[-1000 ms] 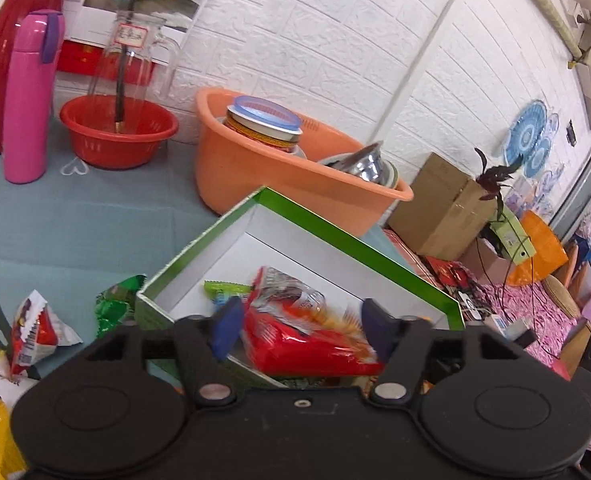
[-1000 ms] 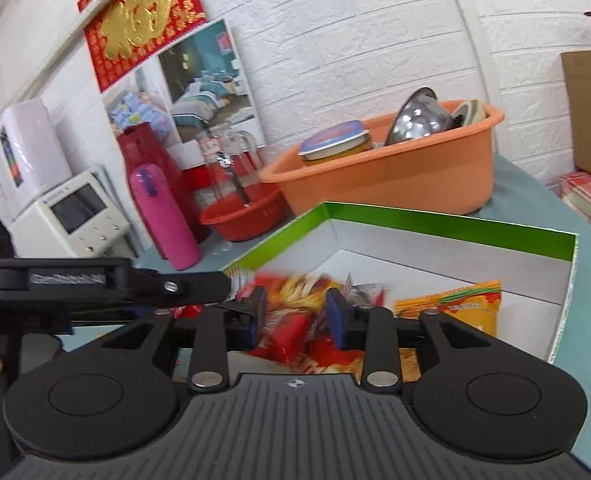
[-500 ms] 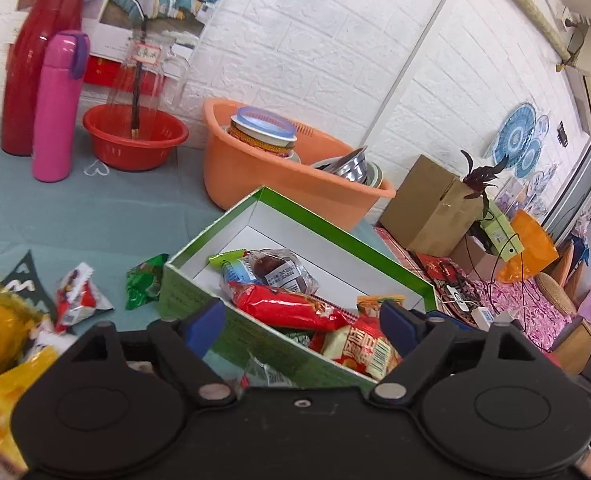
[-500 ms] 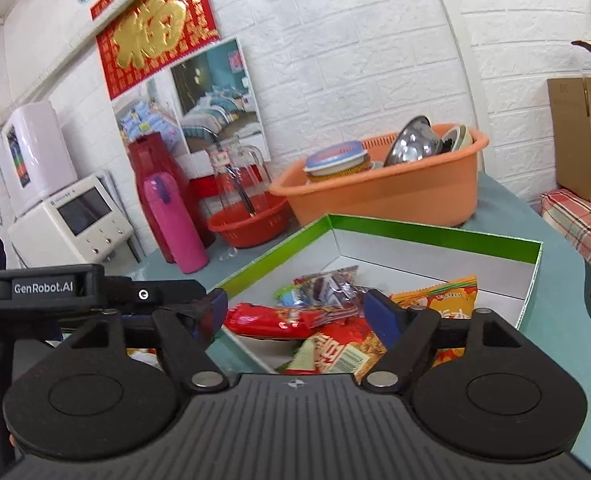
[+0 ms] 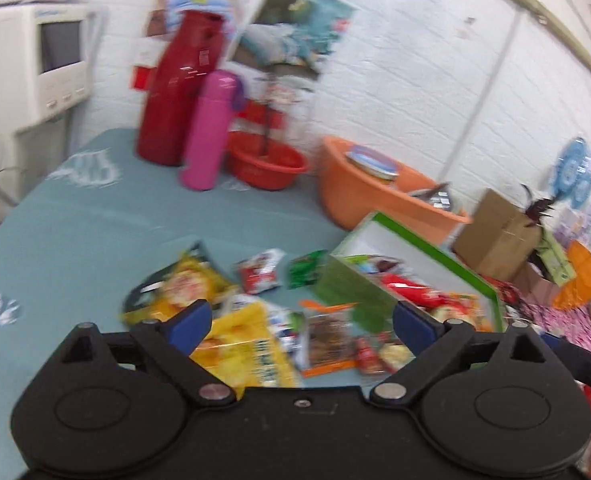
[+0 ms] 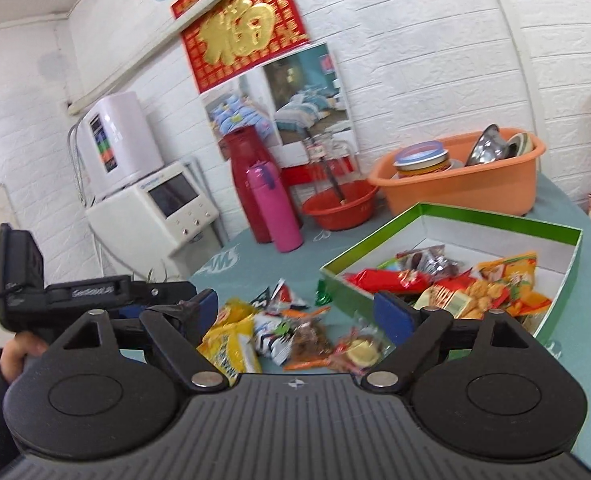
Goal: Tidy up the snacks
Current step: 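Grasp the yellow chip bag with the left gripper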
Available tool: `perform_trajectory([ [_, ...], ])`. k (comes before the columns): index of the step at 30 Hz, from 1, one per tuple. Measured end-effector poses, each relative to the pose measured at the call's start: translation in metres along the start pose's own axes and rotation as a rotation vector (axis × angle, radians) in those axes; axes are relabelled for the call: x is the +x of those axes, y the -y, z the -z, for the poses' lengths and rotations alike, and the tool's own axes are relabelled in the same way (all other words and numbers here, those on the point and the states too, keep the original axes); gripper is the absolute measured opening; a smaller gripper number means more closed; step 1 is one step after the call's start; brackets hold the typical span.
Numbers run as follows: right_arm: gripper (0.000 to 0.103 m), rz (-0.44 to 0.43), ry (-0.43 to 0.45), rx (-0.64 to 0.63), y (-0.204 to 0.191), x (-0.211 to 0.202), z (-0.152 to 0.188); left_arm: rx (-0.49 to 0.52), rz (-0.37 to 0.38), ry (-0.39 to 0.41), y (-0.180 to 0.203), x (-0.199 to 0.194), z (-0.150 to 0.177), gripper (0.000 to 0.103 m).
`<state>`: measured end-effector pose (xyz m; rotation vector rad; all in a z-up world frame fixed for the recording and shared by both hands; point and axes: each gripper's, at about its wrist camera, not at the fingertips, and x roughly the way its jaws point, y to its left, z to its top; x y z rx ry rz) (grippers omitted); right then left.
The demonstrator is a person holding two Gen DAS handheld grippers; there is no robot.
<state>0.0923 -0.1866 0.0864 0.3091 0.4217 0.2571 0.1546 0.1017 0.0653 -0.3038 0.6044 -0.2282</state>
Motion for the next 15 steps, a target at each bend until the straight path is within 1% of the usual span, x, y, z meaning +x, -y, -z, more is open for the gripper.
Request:
perform_trajectory([
  [3, 0.103, -0.008, -0.027, -0.021, -0.009, 0.005, 0.011, -0.036, -0.061, -0.022, -0.029, 0.008, 0.007, 0.103],
  [6, 0.103, -0.005, -0.059, -0.025, -0.013, 0.013, 0.02, -0.083, -0.083, -0.064, -0.053, 0.016, 0.016, 0.103],
  [10, 0.103, -0.013, -0.102, -0.034, -0.019, 0.031, 0.032, -0.12, -0.052, -0.078, -0.067, 0.021, 0.023, 0.103],
  [15, 0.103, -0.055, -0.168, -0.096, -0.036, 0.067, 0.05, -0.106, -0.014, -0.089, -0.069, 0.023, 0.026, 0.103],
])
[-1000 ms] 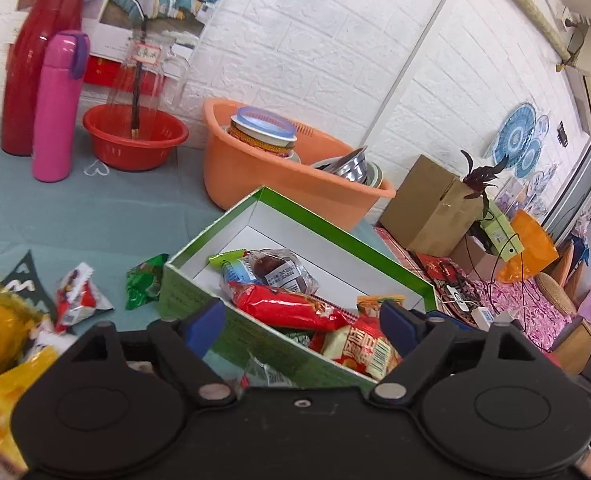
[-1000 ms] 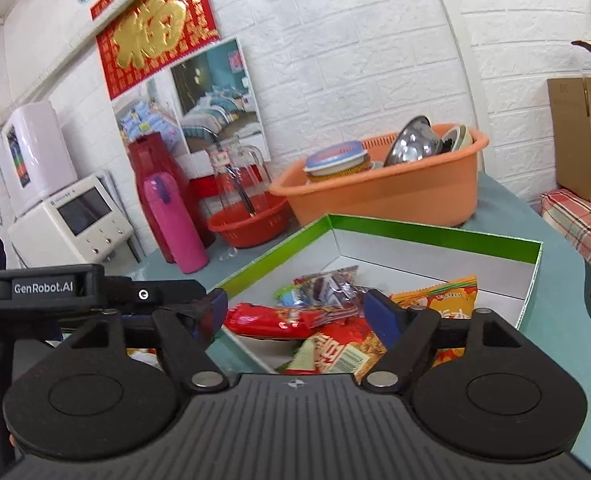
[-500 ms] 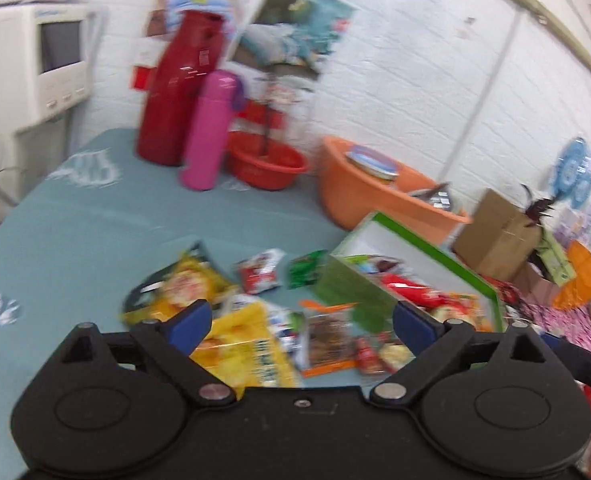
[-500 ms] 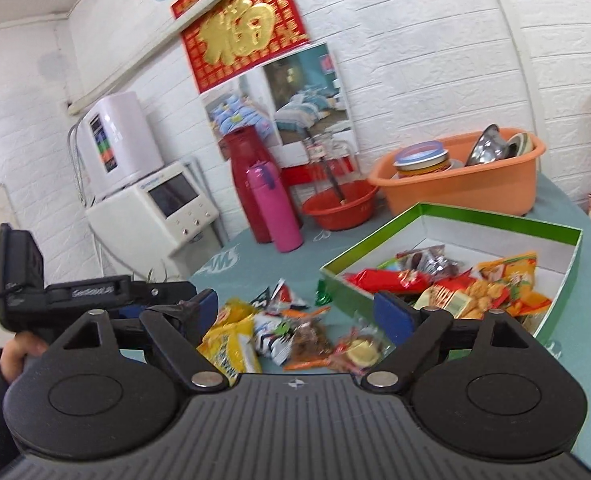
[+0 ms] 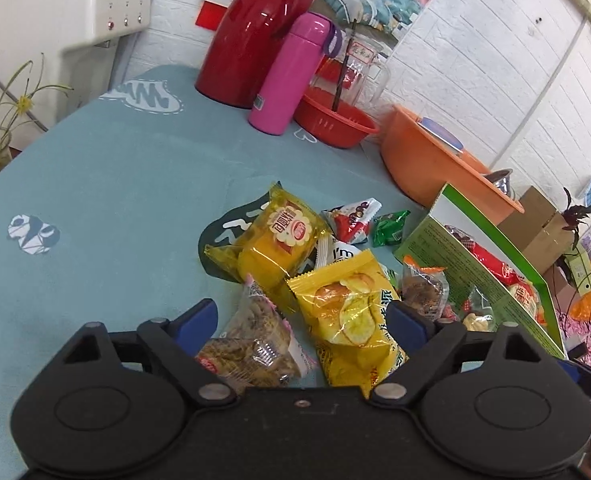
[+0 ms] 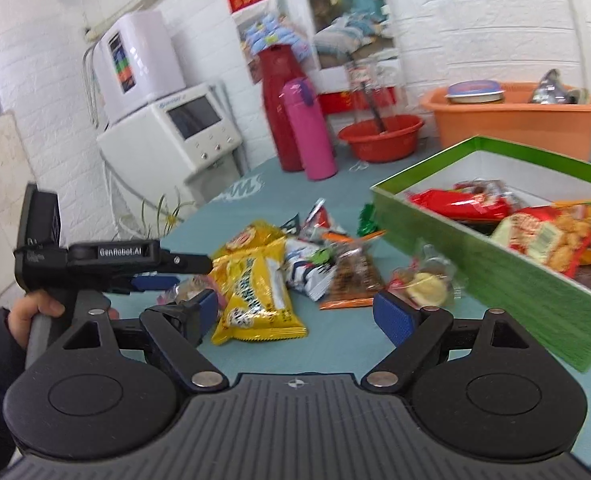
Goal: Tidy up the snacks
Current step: 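Grasp the yellow chip bag with the left gripper, then carry the yellow chip bag into the box and open the left gripper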
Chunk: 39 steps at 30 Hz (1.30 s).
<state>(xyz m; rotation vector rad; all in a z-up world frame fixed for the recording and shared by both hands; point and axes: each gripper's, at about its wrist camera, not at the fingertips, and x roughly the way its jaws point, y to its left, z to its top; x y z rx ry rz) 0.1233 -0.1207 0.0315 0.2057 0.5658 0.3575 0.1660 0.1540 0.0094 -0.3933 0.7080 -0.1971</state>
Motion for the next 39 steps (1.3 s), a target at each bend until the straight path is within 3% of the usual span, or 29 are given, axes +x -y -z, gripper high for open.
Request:
perform_trajectory([
  [4, 0.103, -0.029, -0.052, -0.063, -0.015, 0.036, 0.002, 0.003, 0.041, 0.001, -0.003, -0.004, -0.001, 0.103],
  [12, 0.103, -0.053, -0.105, -0.153, -0.035, 0.094, 0.0, 0.009, 0.047, -0.016, -0.014, -0.008, 0.0, 0.103],
  [13, 0.097, -0.049, -0.115, -0.165, -0.035, 0.099, 0.001, 0.008, 0.043, -0.018, -0.015, -0.009, 0.0, 0.103],
  [14, 0.069, -0.044, -0.142, -0.18, -0.036, 0.104, 0.002, 0.001, 0.038, -0.019, -0.016, -0.011, 0.001, 0.103],
  [19, 0.067, -0.046, -0.193, -0.17, -0.031, 0.088, 0.006, 0.008, 0.132, -0.027, 0.0, -0.026, 0.005, 0.103],
  [25, 0.067, -0.041, -0.204, -0.121, -0.019, 0.043, 0.026, 0.08, 0.294, -0.099, 0.048, -0.031, 0.03, 0.103],
  [31, 0.072, -0.003, -0.187, -0.049, -0.005, -0.002, 0.046, 0.094, 0.321, -0.225, 0.079, 0.001, 0.067, 0.103],
  [32, 0.075, 0.0, -0.185, -0.04, -0.004, -0.007, 0.049, 0.09, 0.329, -0.241, 0.082, 0.006, 0.07, 0.103],
  [35, 0.103, -0.002, -0.179, -0.023, -0.001, -0.018, 0.053, 0.096, 0.34, -0.259, 0.092, 0.014, 0.077, 0.103],
  [39, 0.103, 0.007, -0.16, -0.017, 0.005, -0.025, 0.057, 0.105, 0.324, -0.268, 0.097, 0.018, 0.08, 0.103],
])
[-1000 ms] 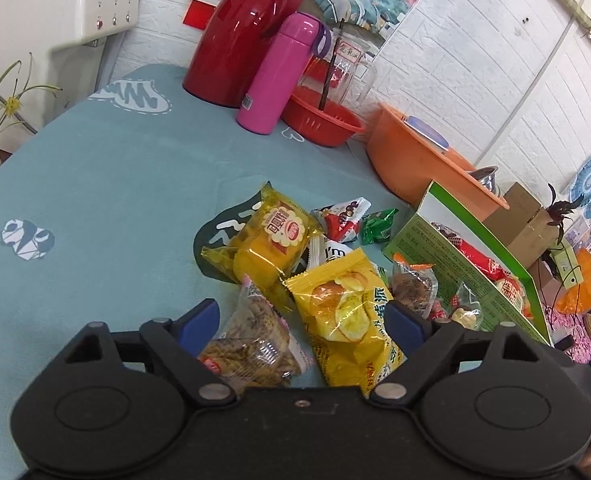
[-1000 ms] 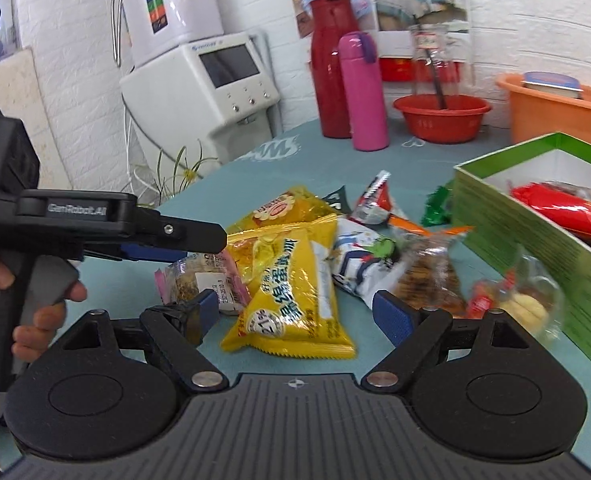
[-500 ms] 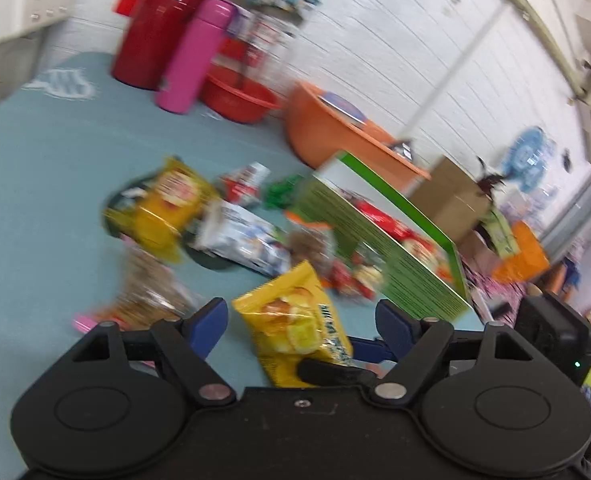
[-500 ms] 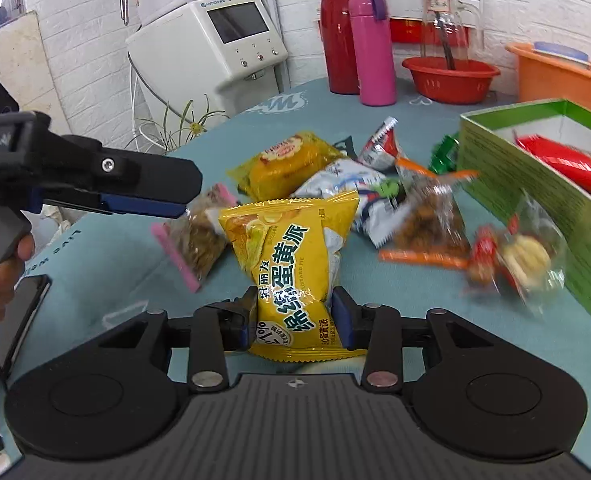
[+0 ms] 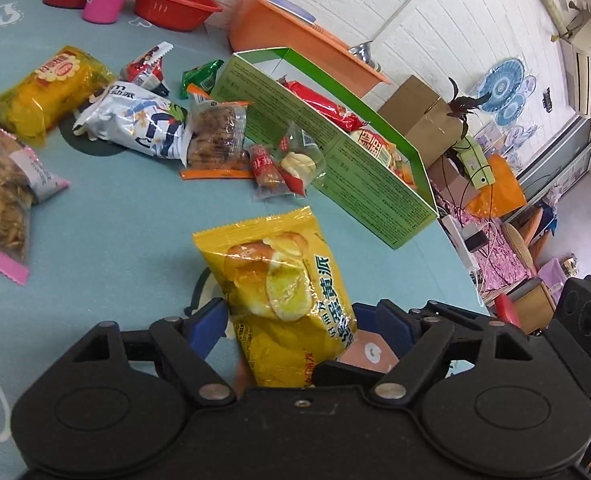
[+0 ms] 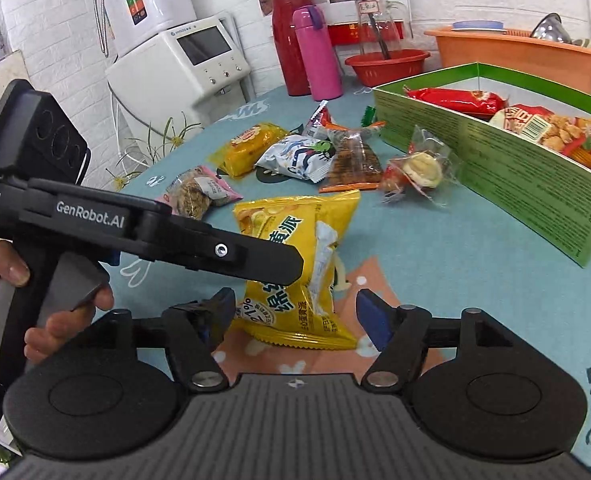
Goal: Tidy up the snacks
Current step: 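Carry the yellow chip bag into the box and open the left gripper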
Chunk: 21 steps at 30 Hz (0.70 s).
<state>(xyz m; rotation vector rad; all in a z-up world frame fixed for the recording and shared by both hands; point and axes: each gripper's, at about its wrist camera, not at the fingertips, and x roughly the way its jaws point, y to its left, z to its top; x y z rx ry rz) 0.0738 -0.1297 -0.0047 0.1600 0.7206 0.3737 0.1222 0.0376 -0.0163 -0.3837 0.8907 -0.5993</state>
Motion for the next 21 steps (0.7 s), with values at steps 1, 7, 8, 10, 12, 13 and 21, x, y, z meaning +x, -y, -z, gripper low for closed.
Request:
perform_trajectory([
  [1, 0.103, -0.004, 0.001, 0.006, 0.002, 0.001, 0.0, -0.003, -0.004, 0.0, 0.0, 0.001, 0.0, 0.103],
  [7, 0.081, -0.019, 0.003, -0.018, 0.002, 0.009, 0.005, -0.007, -0.021, -0.01, 0.002, 0.011, 0.002, 0.064],
  [8, 0.079, -0.006, 0.009, -0.03, 0.001, 0.006, 0.006, 0.004, -0.024, -0.003, 0.007, 0.009, 0.001, 0.063],
  [10, 0.076, 0.007, 0.025, -0.037, 0.001, 0.002, 0.004, 0.023, -0.027, 0.011, 0.015, 0.009, -0.002, 0.063],
  [12, 0.076, 0.014, 0.047, -0.036, 0.004, -0.004, 0.0, 0.046, -0.016, 0.028, 0.024, 0.008, -0.009, 0.063],
  [13, 0.075, 0.019, 0.061, -0.036, 0.006, -0.007, -0.003, 0.054, -0.006, 0.038, 0.028, 0.007, -0.013, 0.063],
  [21, 0.075, 0.088, 0.207, -0.049, 0.027, -0.037, -0.037, 0.125, 0.065, 0.116, 0.067, 0.015, -0.06, 0.063],
])
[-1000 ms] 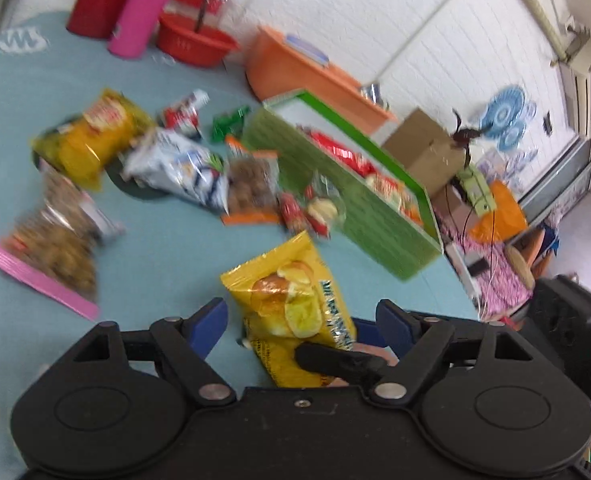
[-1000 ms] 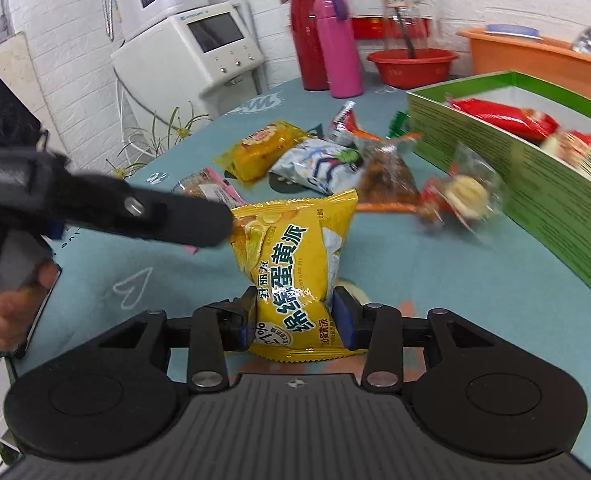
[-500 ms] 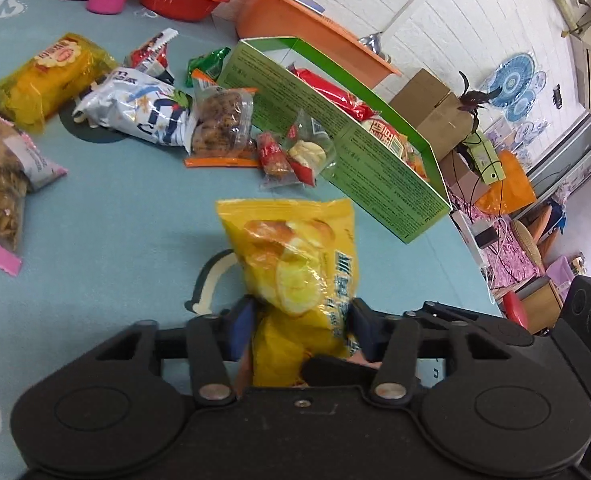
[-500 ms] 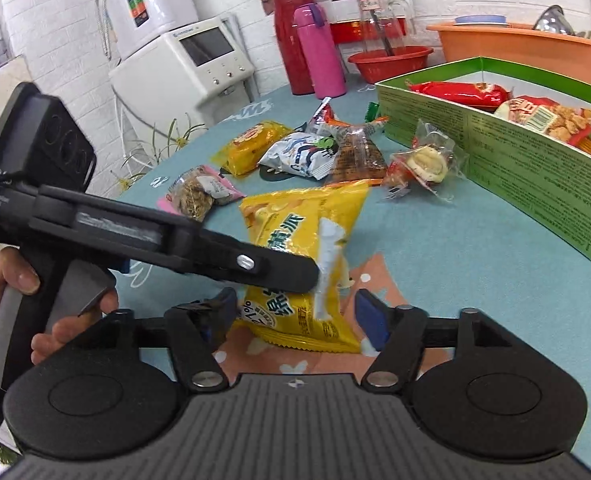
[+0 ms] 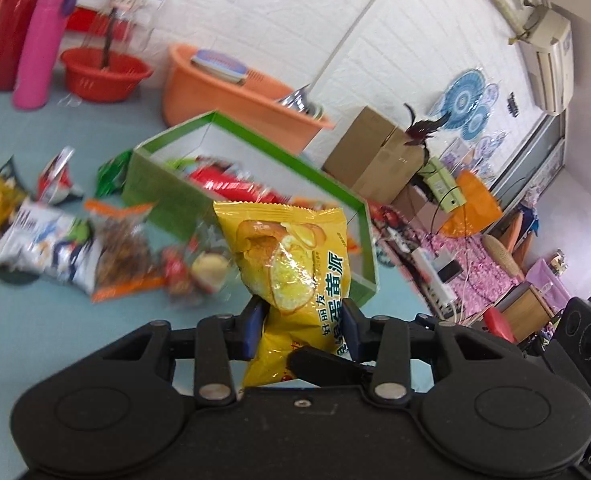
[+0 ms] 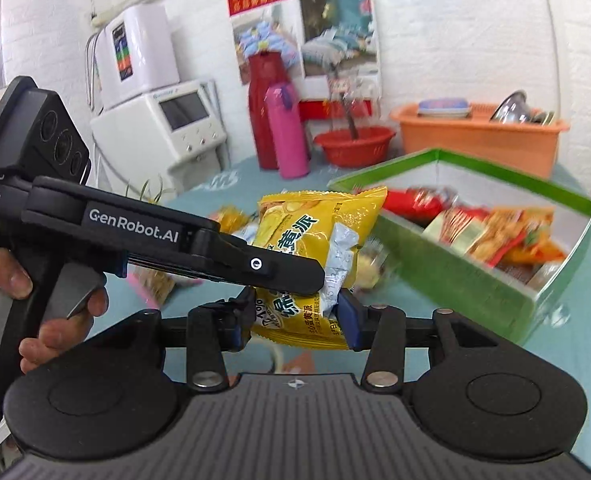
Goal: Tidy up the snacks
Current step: 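Carry the yellow chip bag into the box and open the left gripper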
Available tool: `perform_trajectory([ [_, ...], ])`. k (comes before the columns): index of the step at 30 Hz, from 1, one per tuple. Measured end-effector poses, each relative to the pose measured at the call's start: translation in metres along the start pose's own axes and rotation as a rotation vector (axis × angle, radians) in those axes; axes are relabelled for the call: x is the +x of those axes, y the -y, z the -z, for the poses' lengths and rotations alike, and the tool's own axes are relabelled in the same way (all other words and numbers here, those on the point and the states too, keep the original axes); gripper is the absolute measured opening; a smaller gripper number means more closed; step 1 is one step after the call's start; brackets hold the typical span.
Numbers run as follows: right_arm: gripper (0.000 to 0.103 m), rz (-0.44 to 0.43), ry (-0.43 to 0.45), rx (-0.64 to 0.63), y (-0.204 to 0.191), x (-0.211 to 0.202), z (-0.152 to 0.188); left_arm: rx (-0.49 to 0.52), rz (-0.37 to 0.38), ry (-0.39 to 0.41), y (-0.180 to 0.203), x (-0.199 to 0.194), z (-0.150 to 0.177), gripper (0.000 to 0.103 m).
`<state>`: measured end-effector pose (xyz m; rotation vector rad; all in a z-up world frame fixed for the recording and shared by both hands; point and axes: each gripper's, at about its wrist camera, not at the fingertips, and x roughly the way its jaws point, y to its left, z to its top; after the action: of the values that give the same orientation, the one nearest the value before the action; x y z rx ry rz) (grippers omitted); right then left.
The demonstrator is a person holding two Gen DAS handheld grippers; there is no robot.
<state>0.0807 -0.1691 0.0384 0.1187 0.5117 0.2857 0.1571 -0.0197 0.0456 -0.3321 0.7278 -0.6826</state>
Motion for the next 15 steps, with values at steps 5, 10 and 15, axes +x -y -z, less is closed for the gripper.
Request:
perform_trajectory([
  [5, 0.075, 0.048, 0.083, 0.003, 0.024, -0.003, -0.025, 0.043, 0.039, 0.037, 0.014, 0.019, -0.032, 0.063],
  [10, 0.074, 0.097, 0.144, 0.02, 0.051, 0.003, -0.044, 0.077, 0.069, 0.056, 0.02, 0.05, -0.062, 0.063],
  [15, 0.074, 0.152, 0.179, 0.06, 0.078, 0.017, -0.055, 0.079, 0.085, 0.043, 0.017, 0.087, -0.083, 0.063],
])
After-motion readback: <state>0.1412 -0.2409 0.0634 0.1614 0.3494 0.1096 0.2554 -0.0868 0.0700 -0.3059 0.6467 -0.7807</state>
